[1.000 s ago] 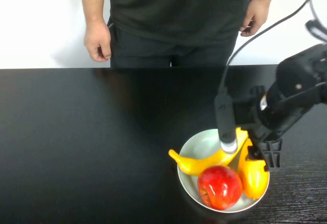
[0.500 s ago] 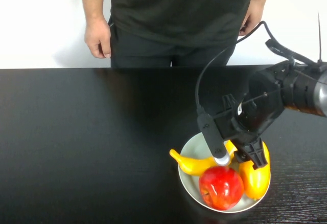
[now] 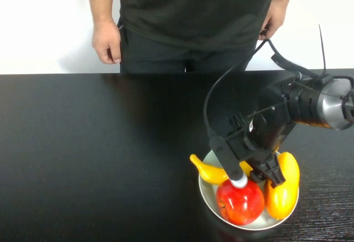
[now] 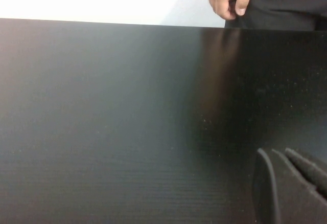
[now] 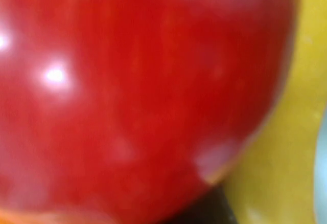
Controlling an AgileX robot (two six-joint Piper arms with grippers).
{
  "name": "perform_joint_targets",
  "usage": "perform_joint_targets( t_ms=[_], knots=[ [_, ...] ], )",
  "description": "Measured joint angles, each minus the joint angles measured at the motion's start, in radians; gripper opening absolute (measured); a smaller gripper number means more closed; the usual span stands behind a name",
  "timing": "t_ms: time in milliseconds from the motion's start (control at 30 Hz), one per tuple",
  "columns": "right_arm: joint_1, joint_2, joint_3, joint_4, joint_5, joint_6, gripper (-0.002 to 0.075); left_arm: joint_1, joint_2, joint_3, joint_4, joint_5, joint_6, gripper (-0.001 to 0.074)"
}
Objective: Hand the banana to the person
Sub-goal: Pick up the banana, then hand the grabbed banana to the person
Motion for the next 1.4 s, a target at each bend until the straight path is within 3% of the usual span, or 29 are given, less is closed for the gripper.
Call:
perform_joint_targets(
  t_ms=[133,267,333,600,967,1400],
  knots=[
    [0.0,0.015,0.0,0.006,-0.007,-0.004,0.0434,0.0,0.0,0.0,0.0,0.0,0.0,-0.0004],
    [0.0,0.018,0.0,0.011,-0.007,-0.005,0.03,0.0,0.0,0.0,0.0,0.0,0.0,-0.0004],
    [0.0,0.018,-0.001,0.011,-0.007,-0.007,0.0269,0.0,0.0,0.0,0.0,0.0,0.0,-0.0004],
    [0.0,0.007,-0.026,0.01,0.069,0.083,0.0269,0.0,0.0,0.0,0.0,0.0,0.0,-0.0004],
    [0.0,-0.25,-0.137,-0.027,0.273,0.601,0.0269,0.0,0.0,0.0,0.0,0.0,0.0,-0.0004],
    [0.0,-0.439,-0.352,-0.092,0.535,0.786,0.0269,0.0,0.0,0.0,0.001,0.002,0.0,-0.0004]
  ],
)
